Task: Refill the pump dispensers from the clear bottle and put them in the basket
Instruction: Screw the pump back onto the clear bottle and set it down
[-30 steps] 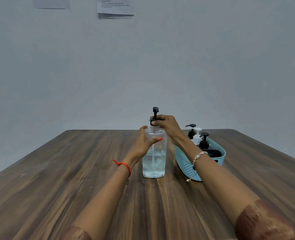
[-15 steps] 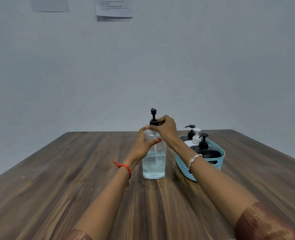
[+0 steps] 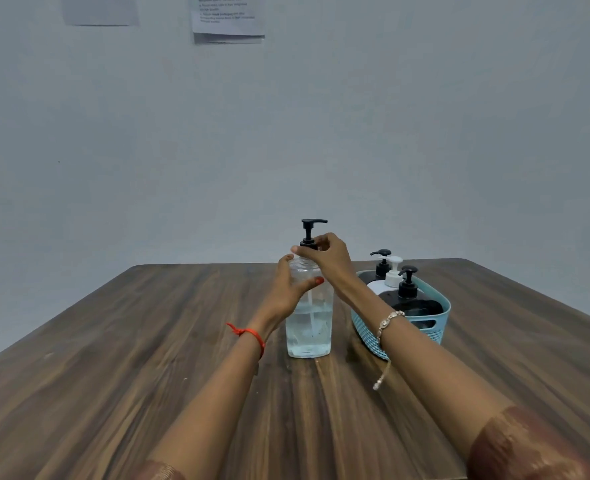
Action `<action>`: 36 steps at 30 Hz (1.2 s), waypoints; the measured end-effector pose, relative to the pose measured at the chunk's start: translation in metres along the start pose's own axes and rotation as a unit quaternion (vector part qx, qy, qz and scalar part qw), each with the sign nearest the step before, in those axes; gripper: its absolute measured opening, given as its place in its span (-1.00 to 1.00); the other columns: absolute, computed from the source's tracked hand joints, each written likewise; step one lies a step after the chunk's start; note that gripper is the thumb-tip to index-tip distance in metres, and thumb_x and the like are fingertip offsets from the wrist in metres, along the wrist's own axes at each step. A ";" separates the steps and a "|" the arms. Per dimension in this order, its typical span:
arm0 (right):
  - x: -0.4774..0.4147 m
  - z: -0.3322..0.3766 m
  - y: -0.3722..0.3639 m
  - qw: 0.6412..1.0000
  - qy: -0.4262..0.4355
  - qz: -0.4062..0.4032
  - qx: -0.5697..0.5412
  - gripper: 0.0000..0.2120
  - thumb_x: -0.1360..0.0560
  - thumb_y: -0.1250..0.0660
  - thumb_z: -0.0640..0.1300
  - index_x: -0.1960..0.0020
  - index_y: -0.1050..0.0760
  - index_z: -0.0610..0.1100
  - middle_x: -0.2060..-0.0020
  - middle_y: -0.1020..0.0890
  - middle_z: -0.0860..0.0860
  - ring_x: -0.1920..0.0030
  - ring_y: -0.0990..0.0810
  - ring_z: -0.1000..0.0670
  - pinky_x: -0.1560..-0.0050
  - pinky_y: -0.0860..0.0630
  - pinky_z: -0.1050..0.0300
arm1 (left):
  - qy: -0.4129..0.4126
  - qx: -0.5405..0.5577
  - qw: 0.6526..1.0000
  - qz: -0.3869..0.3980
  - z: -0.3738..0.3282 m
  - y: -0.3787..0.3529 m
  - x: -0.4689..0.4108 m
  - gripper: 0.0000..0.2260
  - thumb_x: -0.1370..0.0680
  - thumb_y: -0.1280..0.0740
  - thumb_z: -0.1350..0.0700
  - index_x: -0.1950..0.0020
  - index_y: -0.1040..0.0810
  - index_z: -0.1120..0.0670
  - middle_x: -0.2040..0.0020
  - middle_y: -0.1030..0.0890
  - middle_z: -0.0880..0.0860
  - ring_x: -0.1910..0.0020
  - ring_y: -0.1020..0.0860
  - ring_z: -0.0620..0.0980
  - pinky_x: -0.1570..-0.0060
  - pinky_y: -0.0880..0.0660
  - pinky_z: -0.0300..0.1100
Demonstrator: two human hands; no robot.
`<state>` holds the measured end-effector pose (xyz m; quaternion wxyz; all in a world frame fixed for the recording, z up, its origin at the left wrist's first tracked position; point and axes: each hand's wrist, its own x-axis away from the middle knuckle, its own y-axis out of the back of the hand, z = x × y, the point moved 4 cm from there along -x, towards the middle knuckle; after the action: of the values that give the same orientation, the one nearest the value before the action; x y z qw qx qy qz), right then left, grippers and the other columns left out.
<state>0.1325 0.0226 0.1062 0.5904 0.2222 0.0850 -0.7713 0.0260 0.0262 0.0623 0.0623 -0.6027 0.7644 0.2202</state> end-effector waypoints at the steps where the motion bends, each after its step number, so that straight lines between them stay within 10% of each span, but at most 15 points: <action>1: 0.000 0.001 0.003 0.999 -0.005 0.025 -0.031 -0.74 -0.39 -0.44 -0.20 -0.03 -0.51 -0.26 0.16 -0.59 -0.03 0.14 -0.57 0.05 0.07 -0.44 0.19 | 0.009 -0.001 1.000 -0.002 0.001 0.001 -0.001 -0.30 -0.49 -0.40 0.04 -0.50 -0.06 0.08 -0.40 -0.36 0.06 -0.33 -0.40 0.03 -0.30 -0.38 -0.09; 9: 0.000 0.005 0.000 0.997 0.014 -0.043 0.060 -0.62 -0.23 -0.59 -0.11 0.14 -0.42 -0.19 0.22 -0.54 -0.02 0.22 -0.54 0.06 0.27 -0.44 0.27 | -0.009 0.001 1.000 -0.004 -0.004 0.000 0.003 -0.37 -0.52 -0.37 0.11 -0.48 -0.10 0.10 -0.39 -0.34 0.04 -0.31 -0.37 -0.04 -0.23 -0.35 -0.20; 15: -0.007 0.007 0.008 0.996 -0.007 0.077 -0.033 -0.79 -0.39 -0.41 -0.34 -0.02 -0.58 -0.29 0.05 -0.65 -0.21 0.11 -0.62 -0.02 -0.07 -0.52 0.15 | 0.010 -0.006 1.000 -0.007 0.001 0.000 -0.001 -0.32 -0.50 -0.40 0.06 -0.49 -0.08 0.10 -0.40 -0.37 0.12 -0.31 -0.41 0.05 -0.17 -0.38 -0.18; 22: 0.001 0.012 -0.002 0.998 0.010 -0.057 0.036 -0.75 -0.24 -0.58 -0.21 0.21 -0.52 -0.19 0.30 -0.57 0.02 0.29 -0.55 0.11 0.39 -0.42 0.46 | -0.025 -0.006 1.000 -0.015 -0.008 -0.002 0.005 -0.40 -0.53 -0.35 0.15 -0.47 -0.12 0.12 -0.39 -0.33 0.03 -0.21 -0.34 -0.16 -0.02 -0.39 -0.43; 32: -0.001 0.006 0.005 0.999 0.019 0.041 0.010 -0.74 -0.36 -0.48 -0.26 -0.03 -0.58 -0.27 0.09 -0.65 -0.14 0.10 -0.61 0.00 0.04 -0.49 0.23 | 0.007 -0.005 1.000 -0.004 0.001 0.000 -0.001 -0.26 -0.49 -0.40 0.04 -0.52 -0.02 0.11 -0.46 -0.28 0.11 -0.39 -0.33 0.04 -0.36 -0.33 -0.05; 36: 0.003 0.008 0.002 1.000 0.024 -0.008 0.016 -0.75 -0.36 -0.47 -0.27 -0.03 -0.61 -0.29 0.13 -0.66 -0.12 0.16 -0.61 0.04 0.18 -0.47 0.42 | 0.012 0.003 1.000 -0.023 0.003 -0.002 -0.002 -0.25 -0.47 -0.42 0.02 -0.51 -0.05 0.12 -0.45 -0.31 0.11 -0.39 -0.35 0.06 -0.37 -0.34 0.01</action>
<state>0.1318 0.0164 0.1121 0.5781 0.2495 0.0884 -0.7719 0.0276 0.0288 0.0593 0.0597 -0.6224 0.7518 0.2095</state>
